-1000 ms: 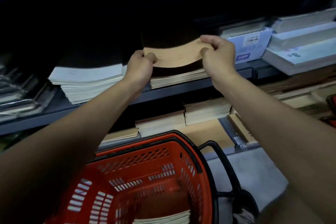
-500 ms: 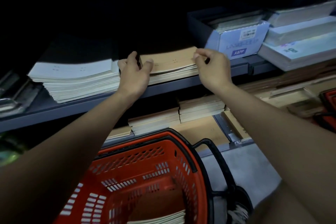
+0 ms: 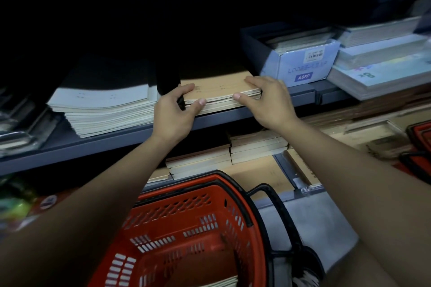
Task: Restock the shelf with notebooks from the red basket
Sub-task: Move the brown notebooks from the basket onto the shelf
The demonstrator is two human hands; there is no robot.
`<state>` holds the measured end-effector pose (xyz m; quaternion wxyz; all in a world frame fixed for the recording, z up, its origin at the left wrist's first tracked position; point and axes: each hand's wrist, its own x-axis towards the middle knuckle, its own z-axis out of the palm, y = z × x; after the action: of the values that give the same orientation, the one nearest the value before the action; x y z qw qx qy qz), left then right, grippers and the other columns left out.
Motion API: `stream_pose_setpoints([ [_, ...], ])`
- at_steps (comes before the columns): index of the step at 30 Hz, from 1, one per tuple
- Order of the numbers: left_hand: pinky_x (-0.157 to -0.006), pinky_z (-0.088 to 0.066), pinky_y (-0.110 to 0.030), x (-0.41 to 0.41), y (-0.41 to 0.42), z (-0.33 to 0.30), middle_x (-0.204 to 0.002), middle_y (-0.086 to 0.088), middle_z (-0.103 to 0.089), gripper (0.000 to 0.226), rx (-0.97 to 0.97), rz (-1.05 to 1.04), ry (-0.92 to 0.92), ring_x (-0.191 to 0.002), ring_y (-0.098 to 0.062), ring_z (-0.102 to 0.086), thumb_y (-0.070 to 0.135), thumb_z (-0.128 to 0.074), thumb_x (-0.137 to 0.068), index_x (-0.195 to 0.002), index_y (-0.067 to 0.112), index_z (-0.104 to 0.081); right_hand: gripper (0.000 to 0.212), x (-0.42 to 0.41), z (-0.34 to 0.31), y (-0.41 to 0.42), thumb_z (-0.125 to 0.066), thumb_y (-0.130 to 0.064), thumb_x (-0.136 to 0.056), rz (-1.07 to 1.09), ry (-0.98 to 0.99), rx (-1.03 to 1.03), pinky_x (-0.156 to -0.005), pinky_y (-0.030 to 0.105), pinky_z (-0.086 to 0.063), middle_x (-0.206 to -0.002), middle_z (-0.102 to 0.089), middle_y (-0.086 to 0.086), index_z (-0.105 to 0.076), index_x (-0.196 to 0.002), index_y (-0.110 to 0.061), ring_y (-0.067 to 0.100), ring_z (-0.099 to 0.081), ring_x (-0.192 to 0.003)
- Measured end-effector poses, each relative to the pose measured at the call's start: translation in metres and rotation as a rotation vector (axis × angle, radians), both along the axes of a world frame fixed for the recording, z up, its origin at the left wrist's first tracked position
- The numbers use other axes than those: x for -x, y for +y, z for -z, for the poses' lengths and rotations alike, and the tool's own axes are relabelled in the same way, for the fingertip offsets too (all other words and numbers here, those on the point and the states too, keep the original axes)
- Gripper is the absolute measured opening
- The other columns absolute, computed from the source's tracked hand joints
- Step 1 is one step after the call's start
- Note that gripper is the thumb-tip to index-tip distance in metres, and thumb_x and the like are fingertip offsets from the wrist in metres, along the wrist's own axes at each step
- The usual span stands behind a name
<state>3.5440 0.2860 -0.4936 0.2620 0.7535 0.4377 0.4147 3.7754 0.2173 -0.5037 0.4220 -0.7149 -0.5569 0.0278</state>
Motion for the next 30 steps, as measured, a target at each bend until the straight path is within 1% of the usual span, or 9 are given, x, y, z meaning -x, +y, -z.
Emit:
stream_pose_setpoints([
  [6, -0.113, -0.047, -0.03, -0.001, -0.006, 0.002, -0.136, 0.003, -0.067, 0.053, -0.017, -0.036, -0.043, -0.13, -0.008, -0.058, 0.042, -0.079, -0.089, -0.137, 0.022, -0.067, 0.069, 0.0, -0.003, 0.001, -0.075, -0.06, -0.087, 0.014, 0.006, -0.004, -0.111, 0.035, -0.039, -0.141, -0.063, 0.0, -0.064, -0.143, -0.022, 0.023, -0.045, -0.134],
  [10, -0.11, -0.049, -0.032, -0.003, -0.008, 0.004, -0.134, 0.005, -0.068, 0.053, -0.061, -0.051, -0.03, -0.127, -0.008, -0.06, 0.042, -0.077, -0.09, -0.138, 0.022, -0.066, 0.069, 0.0, -0.003, 0.003, -0.073, -0.06, -0.089, 0.012, -0.024, 0.011, -0.111, 0.037, -0.04, -0.141, -0.063, 0.001, -0.062, -0.145, -0.02, 0.025, -0.045, -0.133],
  [12, -0.106, -0.052, -0.03, -0.002, -0.009, 0.005, -0.131, 0.009, -0.068, 0.054, -0.075, -0.057, -0.008, -0.118, -0.003, -0.063, 0.042, -0.075, -0.092, -0.141, 0.022, -0.063, 0.069, 0.002, -0.004, 0.002, -0.07, -0.059, -0.092, 0.012, -0.055, 0.032, -0.11, 0.039, -0.04, -0.142, -0.062, 0.004, -0.06, -0.146, -0.019, 0.027, -0.044, -0.135],
  [14, -0.101, -0.053, -0.024, -0.001, -0.011, 0.006, -0.126, 0.015, -0.065, 0.056, -0.068, -0.053, -0.012, -0.104, 0.008, -0.063, 0.041, -0.073, -0.094, -0.144, 0.021, -0.059, 0.067, 0.003, -0.005, 0.0, -0.067, -0.058, -0.094, 0.012, -0.085, 0.054, -0.108, 0.042, -0.041, -0.142, -0.06, 0.006, -0.058, -0.147, -0.018, 0.029, -0.043, -0.135],
  [15, -0.099, -0.052, -0.022, 0.0, -0.013, 0.007, -0.124, 0.016, -0.063, 0.056, -0.065, -0.052, -0.023, -0.102, 0.009, -0.062, 0.039, -0.072, -0.095, -0.145, 0.021, -0.057, 0.066, 0.004, -0.005, -0.001, -0.066, -0.057, -0.095, 0.011, -0.097, 0.062, -0.107, 0.043, -0.042, -0.141, -0.06, 0.008, -0.057, -0.147, -0.017, 0.03, -0.043, -0.135],
  [19, -0.102, -0.052, -0.022, 0.004, -0.017, 0.009, -0.13, 0.006, -0.068, 0.052, -0.027, -0.054, -0.089, -0.116, -0.004, -0.066, 0.029, -0.071, -0.097, -0.146, 0.019, -0.056, 0.061, 0.009, -0.006, -0.006, -0.064, -0.051, -0.099, 0.018, -0.115, 0.086, -0.103, 0.044, -0.042, -0.138, -0.058, 0.012, -0.055, -0.148, -0.015, 0.033, -0.043, -0.131],
  [22, -0.106, -0.051, -0.024, 0.008, -0.024, 0.008, -0.133, 0.001, -0.067, 0.052, 0.011, -0.045, -0.122, -0.121, -0.005, -0.063, 0.014, -0.069, -0.097, -0.147, 0.015, -0.054, 0.056, 0.011, -0.007, -0.011, -0.063, -0.039, -0.099, 0.029, -0.138, 0.107, -0.103, 0.042, -0.041, -0.136, -0.057, 0.014, -0.051, -0.149, -0.015, 0.034, -0.043, -0.128],
  [25, -0.109, -0.05, -0.028, 0.014, -0.03, 0.008, -0.137, -0.001, -0.065, 0.057, 0.036, -0.035, -0.087, -0.125, -0.006, -0.061, 0.005, -0.066, -0.095, -0.15, 0.015, -0.051, 0.055, 0.014, -0.008, -0.017, -0.062, -0.028, -0.098, 0.037, -0.144, 0.127, -0.103, 0.042, -0.041, -0.135, -0.056, 0.014, -0.049, -0.15, -0.016, 0.034, -0.043, -0.128],
  [30, -0.112, -0.048, -0.033, 0.027, -0.043, 0.005, -0.14, 0.001, -0.062, 0.063, 0.097, 0.036, -0.057, -0.13, -0.01, -0.058, -0.001, -0.063, -0.091, -0.151, 0.016, -0.049, 0.061, 0.023, -0.006, -0.032, -0.063, -0.025, -0.094, 0.046, -0.12, 0.143, -0.105, 0.043, -0.042, -0.136, -0.052, 0.012, -0.043, -0.151, -0.017, 0.033, -0.04, -0.131],
])
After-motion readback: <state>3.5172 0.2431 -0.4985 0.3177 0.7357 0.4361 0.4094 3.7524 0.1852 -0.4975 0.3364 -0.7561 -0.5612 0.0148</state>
